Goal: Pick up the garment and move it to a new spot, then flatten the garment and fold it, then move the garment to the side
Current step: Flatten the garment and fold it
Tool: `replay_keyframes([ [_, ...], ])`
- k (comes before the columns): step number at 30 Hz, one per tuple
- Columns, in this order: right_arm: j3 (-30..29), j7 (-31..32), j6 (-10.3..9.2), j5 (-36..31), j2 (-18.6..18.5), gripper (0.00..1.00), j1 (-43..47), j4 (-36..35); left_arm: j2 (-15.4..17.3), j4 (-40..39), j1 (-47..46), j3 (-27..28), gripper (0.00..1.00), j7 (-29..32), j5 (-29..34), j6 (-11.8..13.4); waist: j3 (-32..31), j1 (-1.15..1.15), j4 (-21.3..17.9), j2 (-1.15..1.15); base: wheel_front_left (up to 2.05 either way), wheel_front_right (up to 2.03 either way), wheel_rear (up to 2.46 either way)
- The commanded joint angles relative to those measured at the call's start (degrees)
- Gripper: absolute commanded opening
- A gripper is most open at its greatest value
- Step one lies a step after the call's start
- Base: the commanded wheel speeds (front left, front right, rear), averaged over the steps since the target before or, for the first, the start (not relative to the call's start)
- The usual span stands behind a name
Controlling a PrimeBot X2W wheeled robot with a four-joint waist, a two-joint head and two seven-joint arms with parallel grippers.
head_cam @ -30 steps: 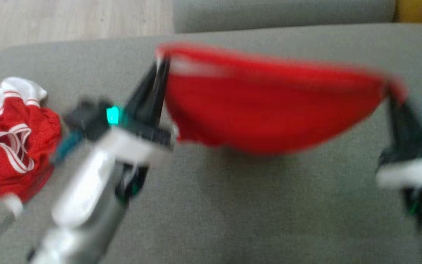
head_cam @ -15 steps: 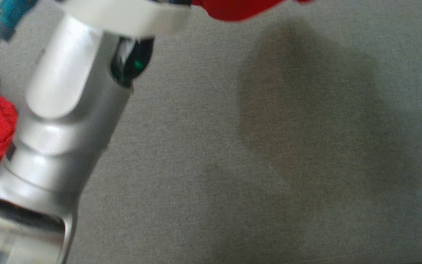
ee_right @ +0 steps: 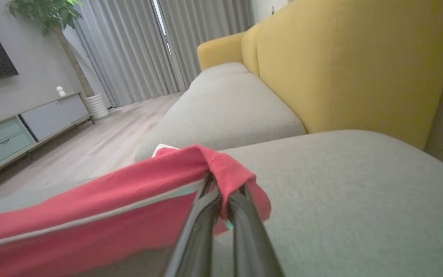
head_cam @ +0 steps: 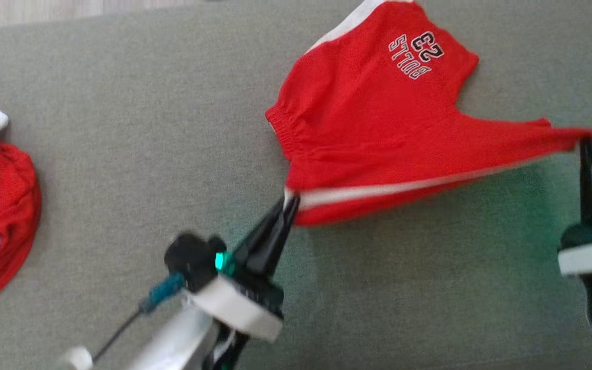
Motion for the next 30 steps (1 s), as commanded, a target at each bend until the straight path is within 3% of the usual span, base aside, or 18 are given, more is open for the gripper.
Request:
replay_keyframes([
  [1,-0.8,0.1,0.36,0.4,-1.4,0.0,1.9,-3.4,1.1,-1.7,1.0,2.1,0.0,-0.3,-0.3,0.1,-1.1,0.01,-0.2,0.0,0.0,0.0,0.0],
  [8,-4.9,3.2,0.36,0.7,-1.4,0.0,15.1,-9.9,2.3,-2.3,10.3,-1.3,0.0,-0.3,-0.1,0.1,-4.0,0.01,0.2,0.0,0.0,0.0,0.0],
  [16,-12.5,8.2,0.36,0.6,-0.5,0.0,24.3,-18.7,6.1,-4.7,11.2,-7.4,0.0,0.7,-3.4,0.1,-4.6,0.01,0.9,0.0,0.0,0.0,0.0],
  [22,-13.8,13.0,0.36,1.1,0.9,0.0,20.4,-19.4,4.0,-7.0,7.3,-7.3,0.0,1.2,-9.1,0.1,-2.6,0.01,3.0,0.0,0.0,0.0,0.0],
  [30,-10.2,19.6,0.36,2.6,-1.7,0.0,5.2,-13.4,-1.8,-3.6,-3.2,-8.0,0.0,2.0,-16.0,0.1,2.4,0.01,7.9,0.0,0.0,0.0,0.0],
])
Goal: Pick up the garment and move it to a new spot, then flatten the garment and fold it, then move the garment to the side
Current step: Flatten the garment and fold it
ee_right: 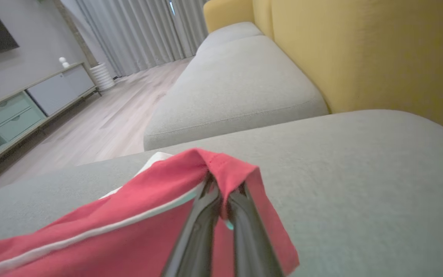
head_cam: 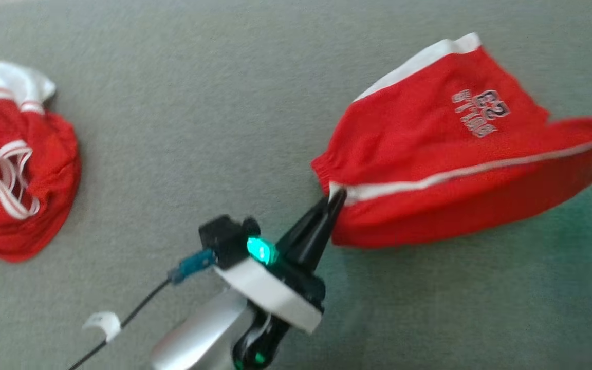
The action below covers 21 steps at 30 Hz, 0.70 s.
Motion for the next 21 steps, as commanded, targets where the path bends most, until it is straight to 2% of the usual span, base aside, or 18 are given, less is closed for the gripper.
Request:
replay_keyframes([
  [1,1.0,0.4,0.37,0.5,-2.4,0.0,-1.7,-1.0,-0.1,-0.9,-1.5,1.5,0.0,-0.4,-0.8,0.1,1.9,-0.01,2.1,0.0,0.0,0.0,0.0],
  [7,4.3,3.1,0.37,2.2,-4.9,0.0,-10.9,5.4,-2.1,2.9,-6.6,1.5,0.0,-1.5,-3.8,0.1,3.7,-0.01,5.2,0.0,0.0,0.0,0.0],
  [15,8.3,3.4,0.37,2.1,-5.9,0.0,-20.2,12.9,-4.5,8.5,-11.6,0.5,0.0,-2.4,-5.1,0.1,5.5,-0.01,7.5,0.0,0.0,0.0,0.0],
  [16,8.7,3.2,0.37,2.0,-5.9,0.03,-21.3,13.9,-4.7,9.1,-12.2,0.3,0.0,-2.5,-5.1,0.1,5.9,-0.01,7.6,0.0,0.0,0.0,0.0],
  [18,9.9,3.1,0.37,1.7,-5.9,0.29,-23.2,15.7,-5.2,10.4,-13.2,0.3,0.0,-2.5,-5.2,0.1,6.4,-0.01,7.9,0.0,0.0,0.0,0.0],
  [19,10.6,3.0,0.37,1.9,-5.7,0.44,-24.0,16.6,-5.4,11.0,-13.5,0.8,0.18,-2.5,-5.2,0.1,6.6,-0.01,7.9,0.0,0.0,0.0,0.0],
  [20,11.1,2.7,0.37,2.0,-5.5,0.58,-24.8,17.4,-5.6,11.4,-13.7,1.4,0.42,-2.5,-5.1,0.1,6.8,-0.01,7.9,0.0,0.0,0.0,0.0],
  [21,11.8,2.5,0.37,2.1,-5.3,0.95,-25.5,18.2,-5.8,12.1,-13.8,2.1,0.9,-2.5,-4.8,0.1,6.9,-0.01,7.9,0.0,0.0,0.0,0.0],
])
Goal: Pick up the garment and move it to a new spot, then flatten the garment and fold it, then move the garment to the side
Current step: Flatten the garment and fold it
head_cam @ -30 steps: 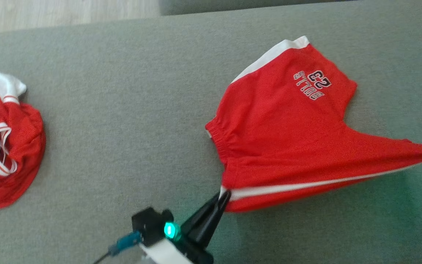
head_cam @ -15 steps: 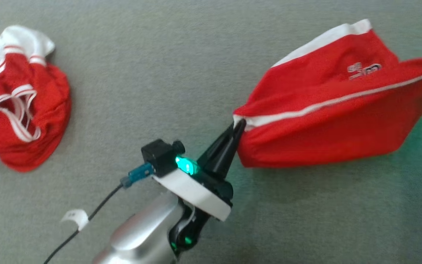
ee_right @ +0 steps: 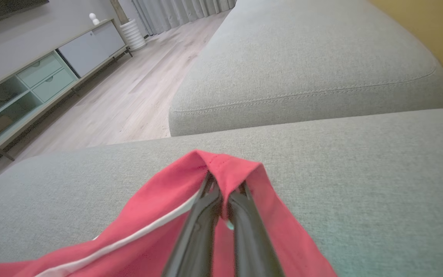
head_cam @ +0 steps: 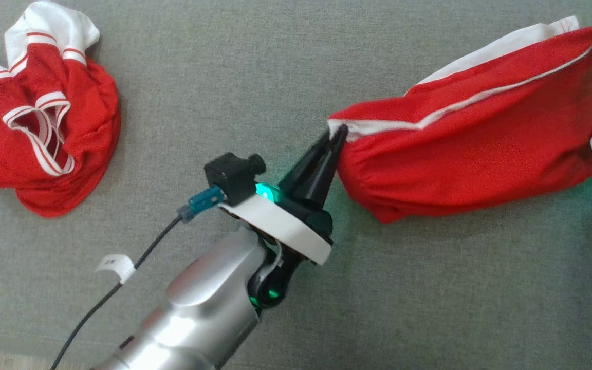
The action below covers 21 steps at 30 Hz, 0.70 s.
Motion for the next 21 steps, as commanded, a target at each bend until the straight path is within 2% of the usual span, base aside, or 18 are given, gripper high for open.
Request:
replay_keyframes([
  [1,1.7,-1.1,0.37,0.3,-0.8,1.0,-1.7,-0.3,-0.1,-0.1,-1.4,3.3,1.0,-0.7,0.6,0.1,0.3,-0.01,0.0,0.0,0.0,0.0,0.0],
  [6,3.5,-4.5,0.37,0.2,-1.5,1.0,-1.1,1.8,-0.7,2.1,0.6,7.3,1.0,-0.7,4.2,0.1,-0.7,-0.01,0.3,0.0,0.0,0.0,0.0],
  [8,3.9,-5.5,0.37,0.2,-2.9,1.0,0.9,1.8,-0.8,1.6,2.0,9.1,1.0,-0.7,7.1,1.2,-1.4,-0.01,0.4,0.0,0.0,0.0,0.0],
  [11,3.1,-7.5,0.37,-1.4,-5.3,1.0,4.2,2.3,-0.8,-1.8,5.1,12.4,1.0,-0.7,12.8,4.1,-2.1,-0.01,0.8,0.0,0.0,0.0,0.0],
  [14,1.4,-8.0,0.37,-2.5,-6.1,1.0,6.4,3.7,-0.9,-7.4,9.1,14.8,1.0,-0.7,19.3,7.5,-2.4,-0.01,1.4,0.0,0.0,0.0,0.0],
  [15,1.4,-8.0,0.37,-2.5,-6.1,1.0,6.4,3.7,-0.9,-7.4,9.1,14.8,1.0,-0.7,19.3,7.5,-2.4,-0.01,1.4,0.0,0.0,0.0,0.0],
  [21,0.7,-6.6,0.37,-4.7,-7.3,1.0,5.2,7.6,-0.9,-18.0,16.8,18.7,1.0,-0.7,29.9,12.8,-2.1,-0.01,3.8,0.0,0.0,0.0,0.0],
])
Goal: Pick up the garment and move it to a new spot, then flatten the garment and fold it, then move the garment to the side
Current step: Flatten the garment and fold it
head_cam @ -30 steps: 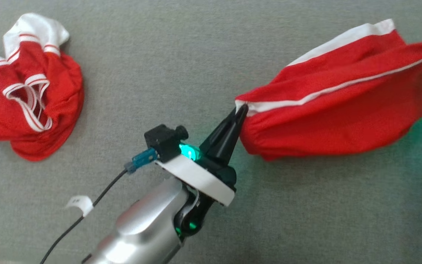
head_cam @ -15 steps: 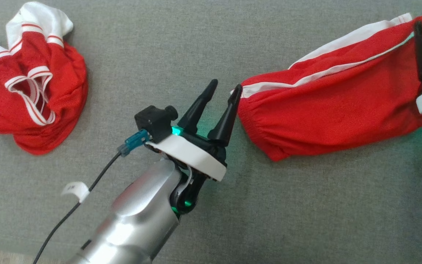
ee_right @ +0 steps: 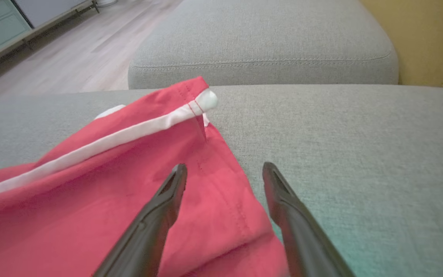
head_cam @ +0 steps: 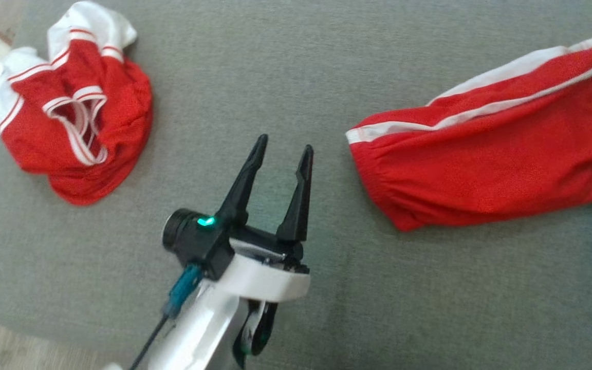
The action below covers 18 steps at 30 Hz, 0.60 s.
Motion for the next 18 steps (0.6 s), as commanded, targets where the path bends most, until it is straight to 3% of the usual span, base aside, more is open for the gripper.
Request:
replay_keyframes([
  [1,0.3,0.2,0.37,-0.8,-2.3,1.0,-1.5,-0.9,0.2,-3.0,0.5,2.3,1.0,-0.4,1.4,0.6,0.2,0.01,1.1,0.0,0.0,0.0,0.0],
  [11,1.5,7.1,0.37,-0.2,-4.5,1.0,-4.9,11.2,0.2,-8.8,6.1,3.5,1.0,-0.4,5.4,2.3,-0.2,0.01,6.8,0.0,0.0,0.0,0.0],
  [12,1.8,8.0,0.37,0.6,-4.4,0.61,-4.8,12.1,0.2,-8.8,6.3,3.7,1.0,-0.4,5.5,2.4,-0.4,0.01,6.9,0.0,0.0,0.0,0.0],
  [13,2.2,8.8,0.37,1.4,-4.2,0.0,-4.7,12.7,0.2,-8.9,6.4,3.8,1.0,-0.4,5.4,2.4,-0.7,0.01,7.0,0.0,0.0,0.0,0.0],
  [18,4.0,8.2,0.37,4.5,-3.8,0.0,-3.8,12.4,0.2,-8.9,7.3,5.4,1.0,-0.4,5.9,2.6,-2.7,0.01,4.7,0.0,0.0,0.0,0.0],
])
